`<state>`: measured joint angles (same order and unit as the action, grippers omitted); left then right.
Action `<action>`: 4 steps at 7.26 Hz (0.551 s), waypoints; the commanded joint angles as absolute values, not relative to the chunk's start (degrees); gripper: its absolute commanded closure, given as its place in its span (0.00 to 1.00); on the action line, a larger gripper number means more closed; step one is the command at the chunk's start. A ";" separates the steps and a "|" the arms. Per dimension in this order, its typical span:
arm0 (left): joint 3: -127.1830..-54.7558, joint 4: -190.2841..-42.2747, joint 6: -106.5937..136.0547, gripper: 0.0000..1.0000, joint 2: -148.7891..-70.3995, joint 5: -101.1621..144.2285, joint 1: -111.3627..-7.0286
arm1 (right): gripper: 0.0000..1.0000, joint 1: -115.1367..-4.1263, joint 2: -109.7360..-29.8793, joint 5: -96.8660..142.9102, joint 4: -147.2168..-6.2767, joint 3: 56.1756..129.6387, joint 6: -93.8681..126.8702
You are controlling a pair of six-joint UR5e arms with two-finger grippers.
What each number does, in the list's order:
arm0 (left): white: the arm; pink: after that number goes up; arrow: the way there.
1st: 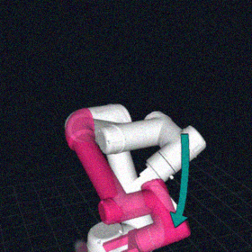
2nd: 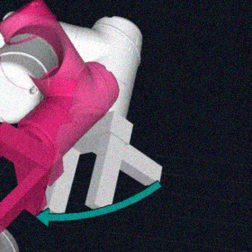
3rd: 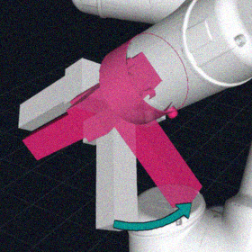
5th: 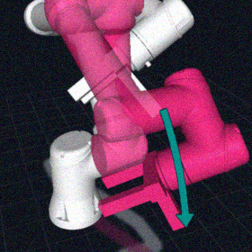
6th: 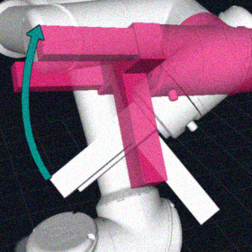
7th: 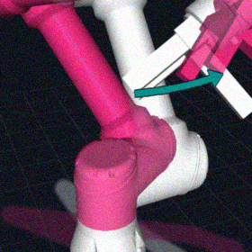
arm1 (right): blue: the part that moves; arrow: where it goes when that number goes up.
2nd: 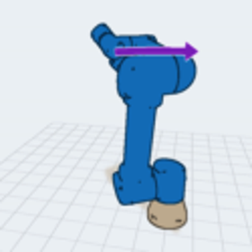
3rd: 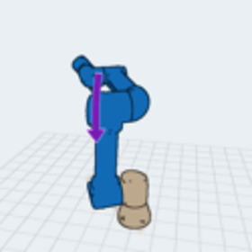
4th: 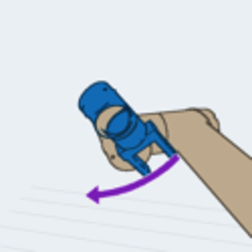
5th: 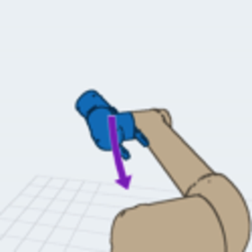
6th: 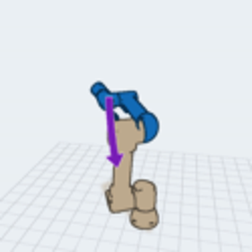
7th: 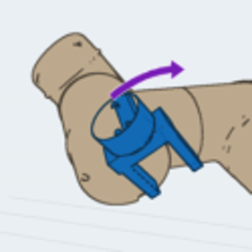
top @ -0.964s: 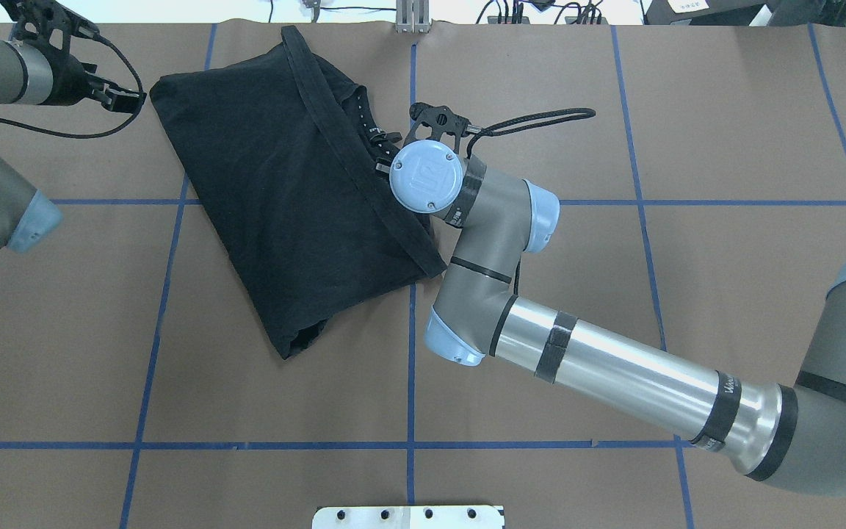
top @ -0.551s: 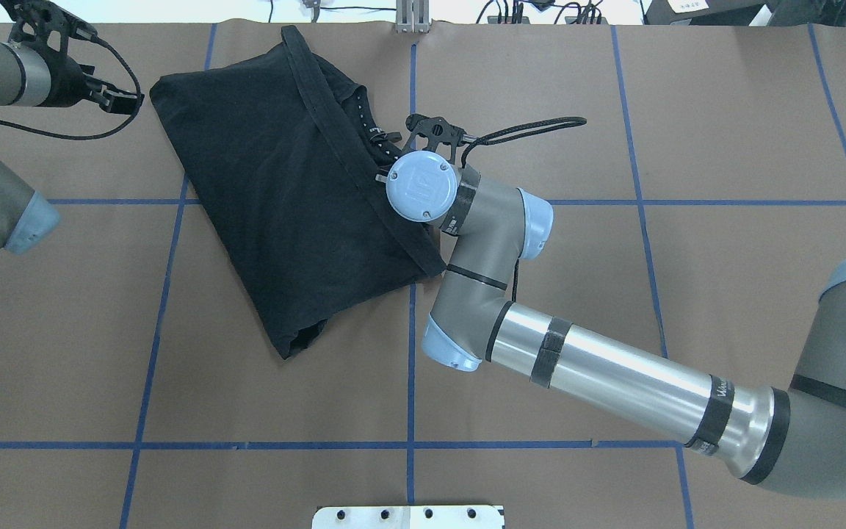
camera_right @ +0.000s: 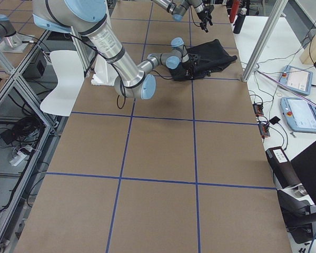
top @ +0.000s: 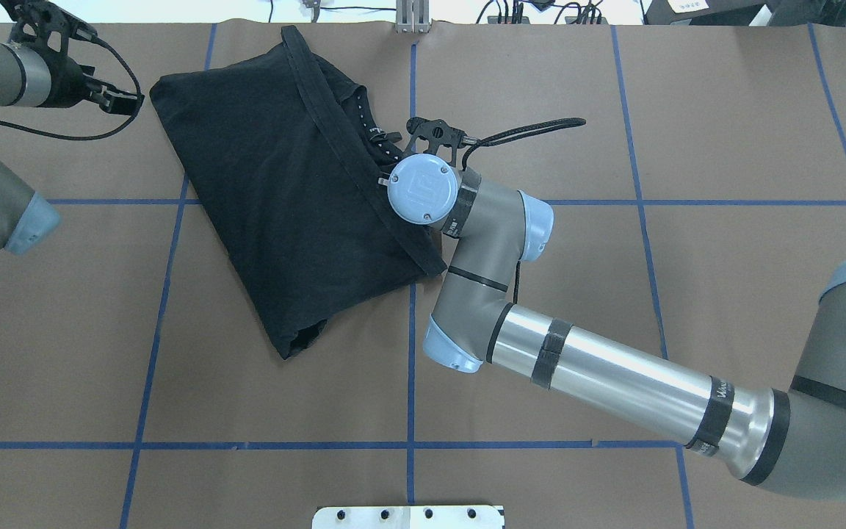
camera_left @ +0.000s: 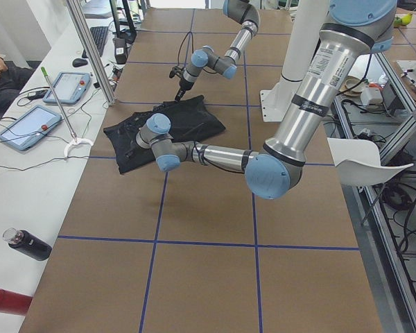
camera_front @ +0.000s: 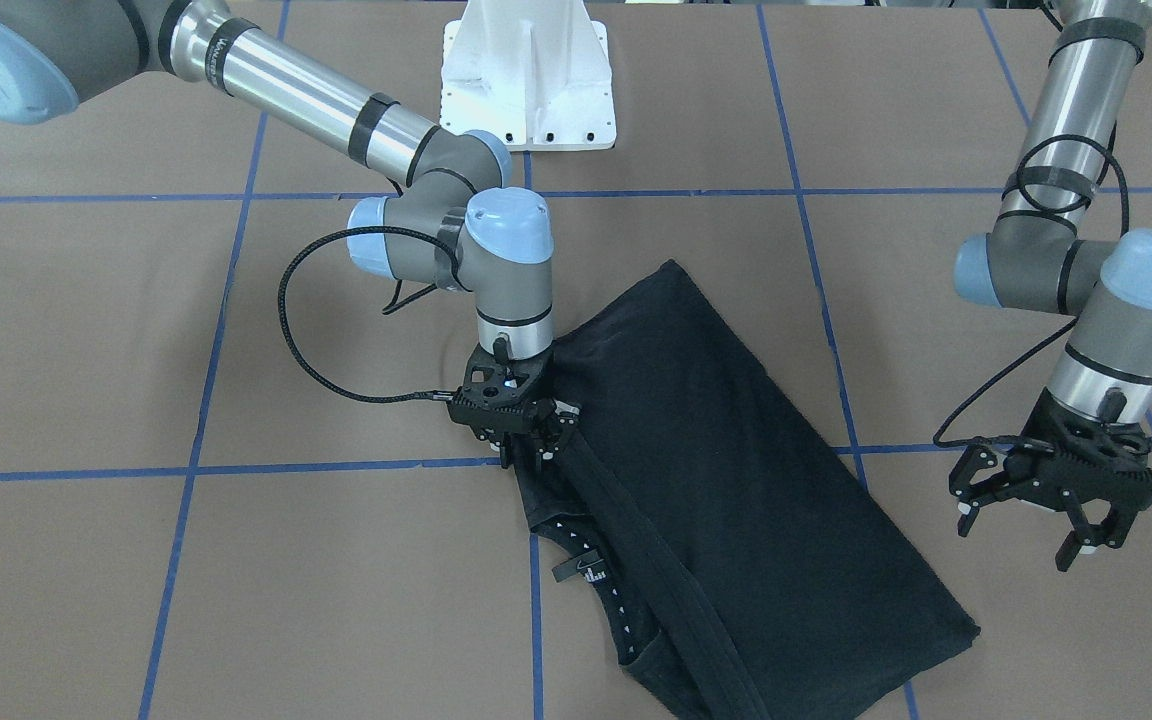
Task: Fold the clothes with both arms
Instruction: 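Move the right gripper over the shirt's collar edge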
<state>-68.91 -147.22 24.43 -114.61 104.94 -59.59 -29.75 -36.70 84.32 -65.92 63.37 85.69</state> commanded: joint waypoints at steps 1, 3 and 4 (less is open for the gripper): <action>-68.91 -147.22 24.43 0.00 -114.61 105.03 -59.59 | 0.76 -29.45 -36.74 84.29 -66.00 63.37 85.61; -68.91 -147.22 24.43 0.00 -114.61 104.94 -59.59 | 1.00 -29.36 -36.65 84.20 -66.09 63.72 85.61; -68.91 -147.22 24.52 0.00 -114.61 105.03 -59.59 | 1.00 -29.44 -36.82 84.29 -66.53 64.85 84.21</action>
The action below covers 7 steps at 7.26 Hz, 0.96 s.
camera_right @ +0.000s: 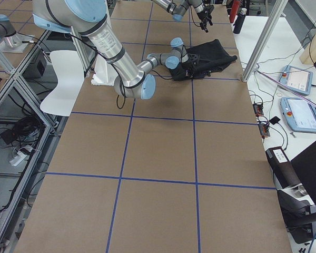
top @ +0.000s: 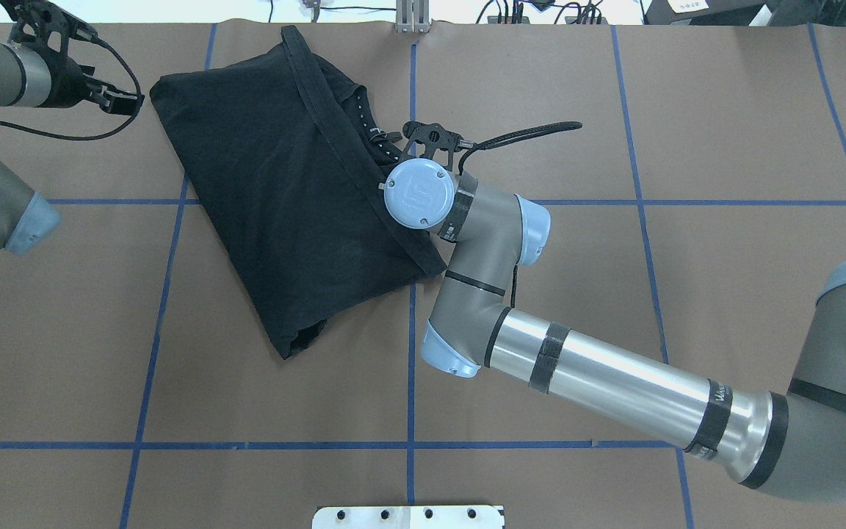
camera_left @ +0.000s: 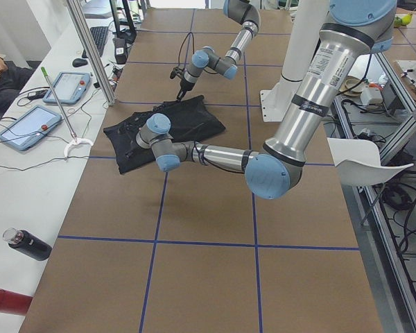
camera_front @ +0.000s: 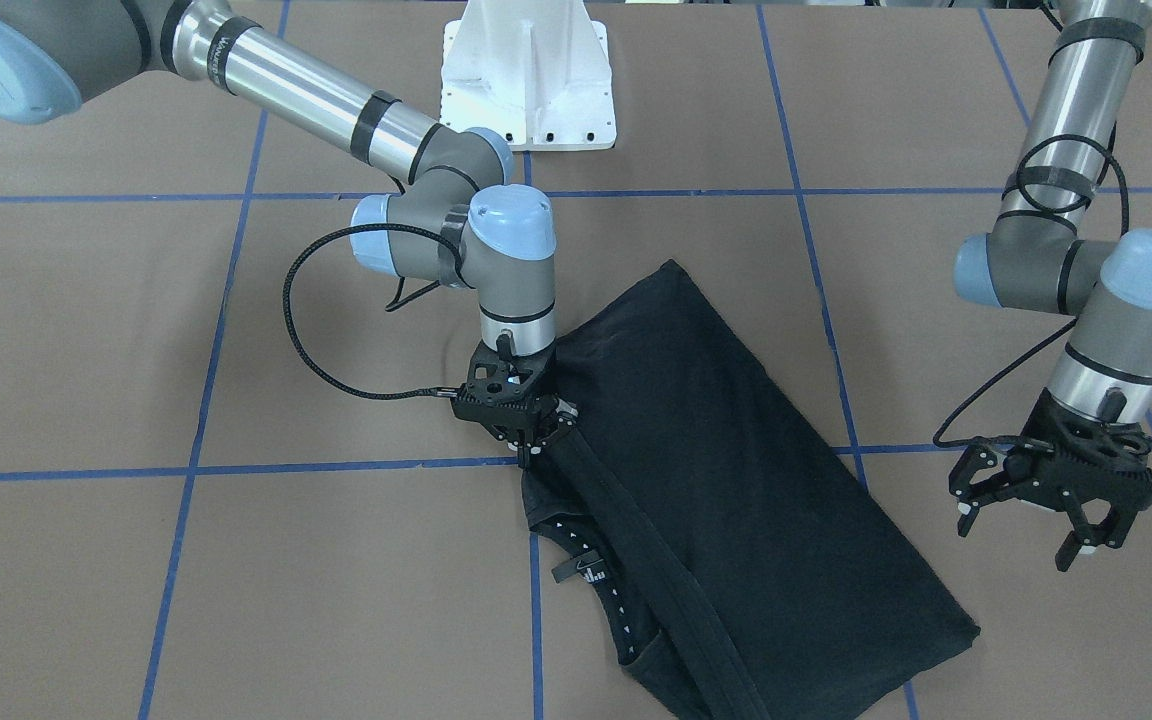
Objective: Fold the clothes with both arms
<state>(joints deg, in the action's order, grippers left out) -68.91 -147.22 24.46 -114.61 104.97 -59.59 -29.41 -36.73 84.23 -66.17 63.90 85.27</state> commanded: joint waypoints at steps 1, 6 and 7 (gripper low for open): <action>-68.99 -147.30 24.52 0.00 -114.70 105.03 -59.50 | 1.00 -29.44 -39.96 84.46 -66.71 68.95 84.20; -69.17 -147.30 26.37 0.00 -114.79 105.03 -59.24 | 1.00 -14.71 -57.83 73.58 -82.85 102.01 89.36; -69.43 -147.30 26.45 0.00 -114.79 105.03 -59.33 | 1.00 -13.29 -58.09 72.17 -82.97 102.13 89.56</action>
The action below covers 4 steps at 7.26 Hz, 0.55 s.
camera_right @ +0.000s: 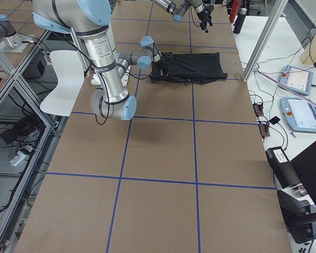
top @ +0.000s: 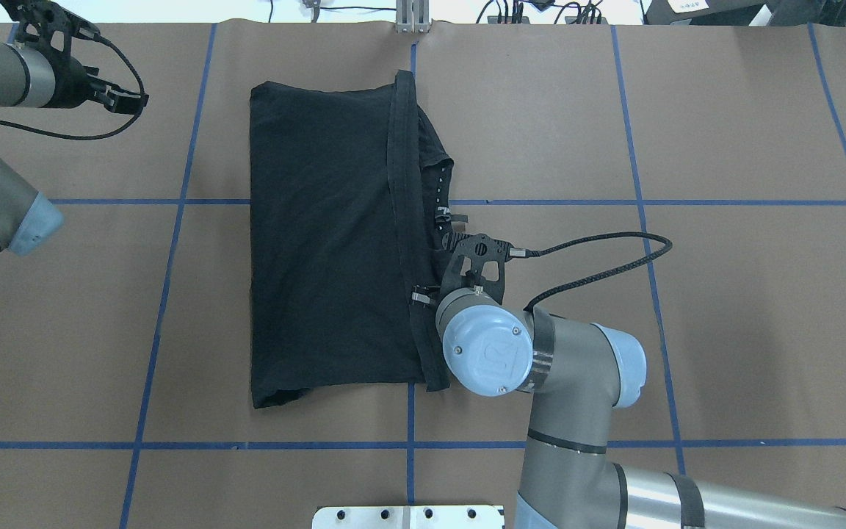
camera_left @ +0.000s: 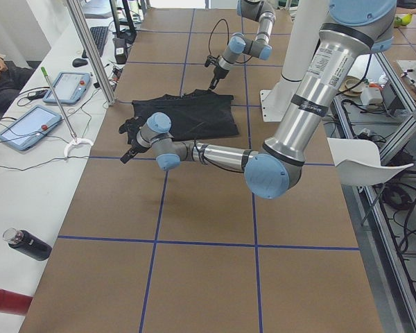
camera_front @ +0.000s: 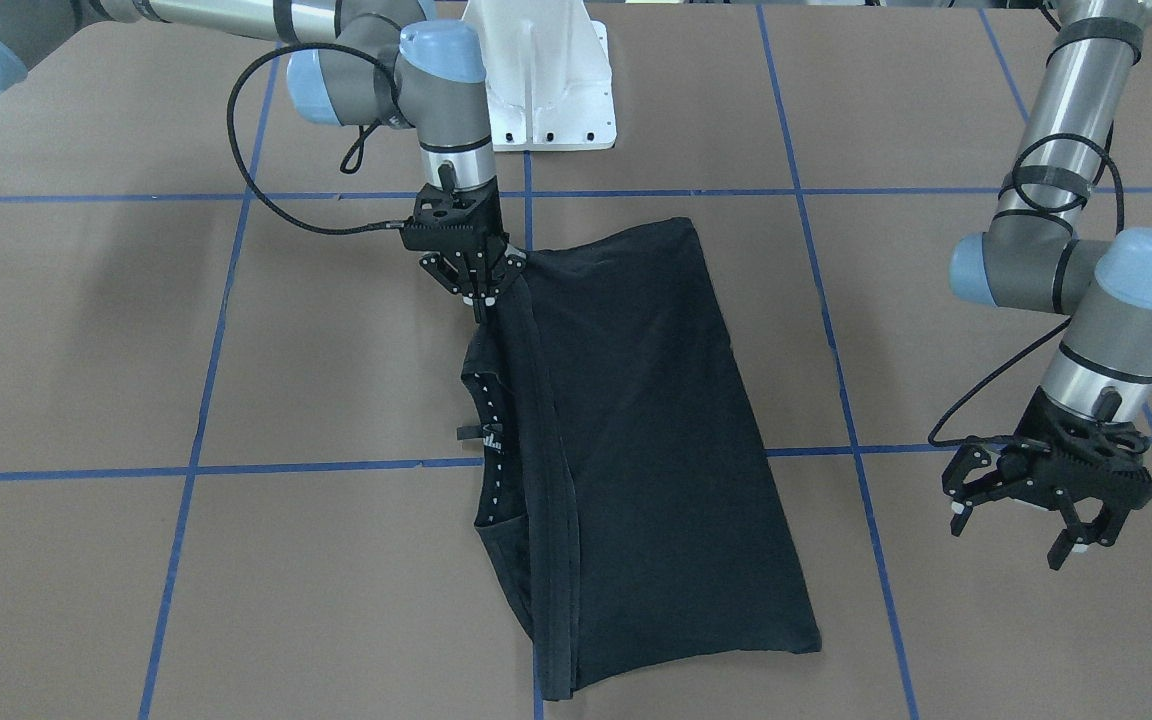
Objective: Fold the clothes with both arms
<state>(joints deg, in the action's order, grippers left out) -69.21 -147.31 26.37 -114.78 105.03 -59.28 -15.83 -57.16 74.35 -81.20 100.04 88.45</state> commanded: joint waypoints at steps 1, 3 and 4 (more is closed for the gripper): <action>-69.52 -147.30 26.46 0.00 -114.79 105.03 -59.24 | 1.00 -13.18 -59.23 72.33 -82.88 102.13 89.47; -69.61 -147.30 27.15 0.00 -114.70 105.03 -59.33 | 1.00 -13.36 -60.29 72.51 -82.71 102.22 88.77; -69.61 -147.30 27.94 0.00 -114.70 105.12 -59.24 | 1.00 -13.53 -60.82 72.68 -82.71 102.13 88.60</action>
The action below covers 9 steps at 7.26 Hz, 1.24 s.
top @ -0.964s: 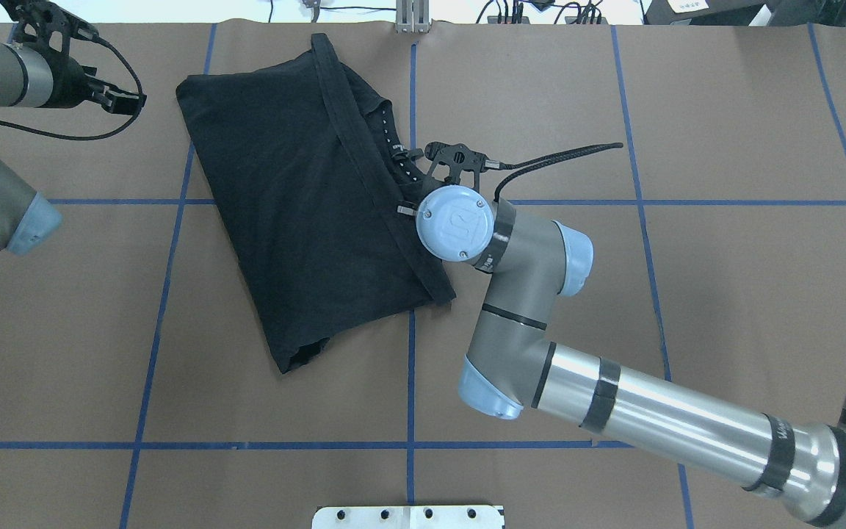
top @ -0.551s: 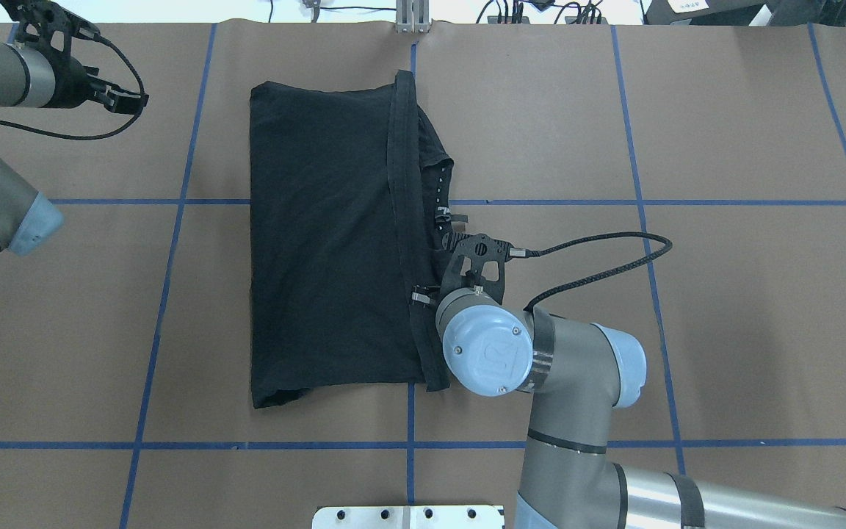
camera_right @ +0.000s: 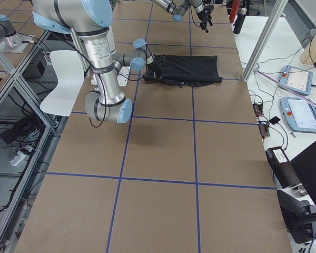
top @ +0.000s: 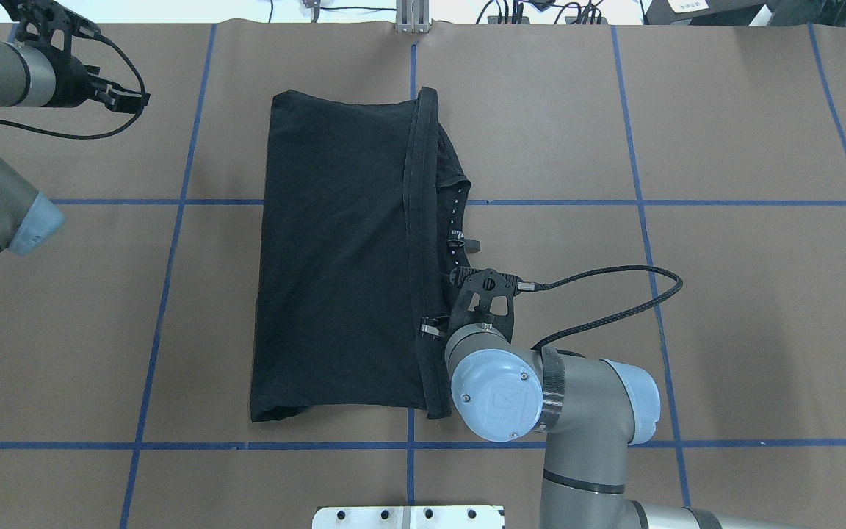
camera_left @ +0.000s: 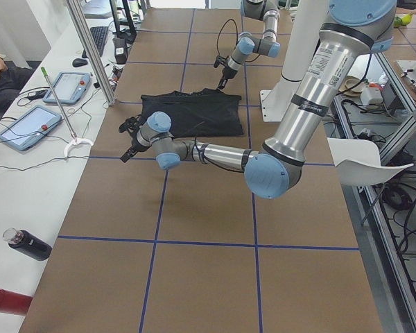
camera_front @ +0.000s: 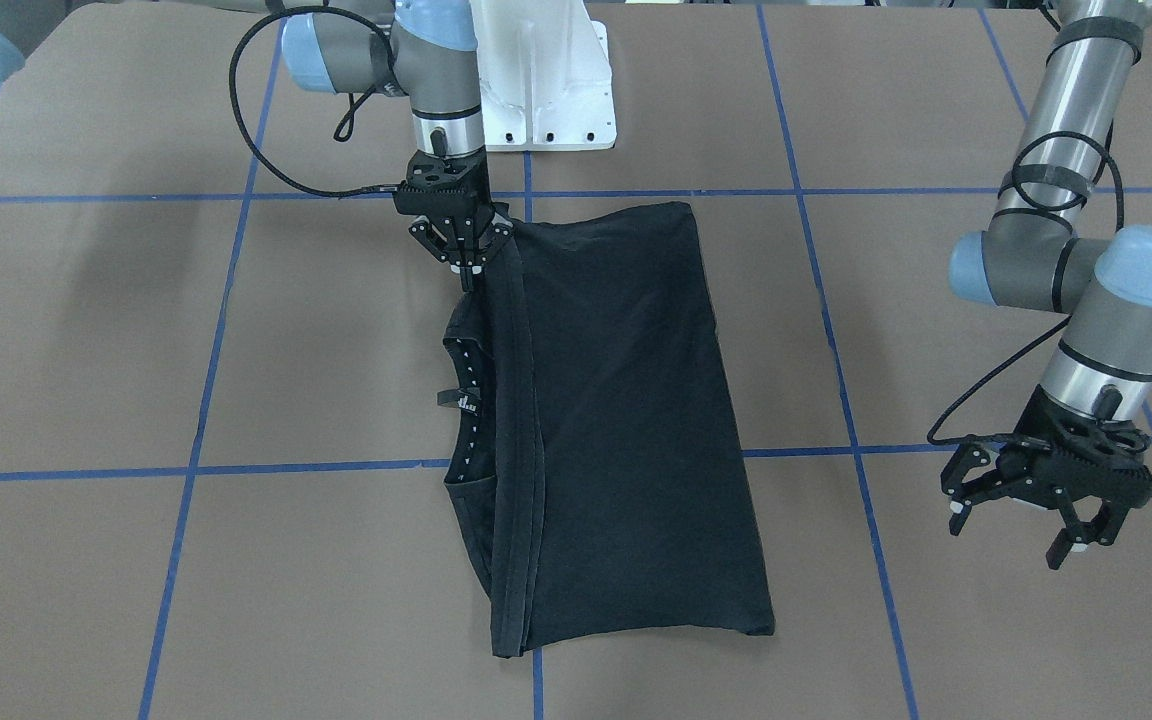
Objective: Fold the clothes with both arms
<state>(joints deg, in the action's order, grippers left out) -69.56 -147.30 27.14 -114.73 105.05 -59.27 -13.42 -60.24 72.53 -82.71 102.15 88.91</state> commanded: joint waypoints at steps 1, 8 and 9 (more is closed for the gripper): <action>-69.61 -147.30 27.95 0.00 -114.70 105.12 -59.24 | 1.00 -13.45 -61.08 72.69 -82.71 103.00 88.59; -70.13 -147.31 27.95 0.00 -114.61 105.20 -59.24 | 0.00 -23.71 -38.48 81.01 -96.77 84.56 83.85; -70.22 -147.30 28.04 0.00 -114.26 105.21 -59.24 | 0.00 -25.12 -33.36 82.17 -96.77 76.28 82.80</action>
<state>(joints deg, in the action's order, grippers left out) -70.06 -147.33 28.00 -114.55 105.18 -59.24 -23.21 -40.52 80.38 -96.25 86.79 83.93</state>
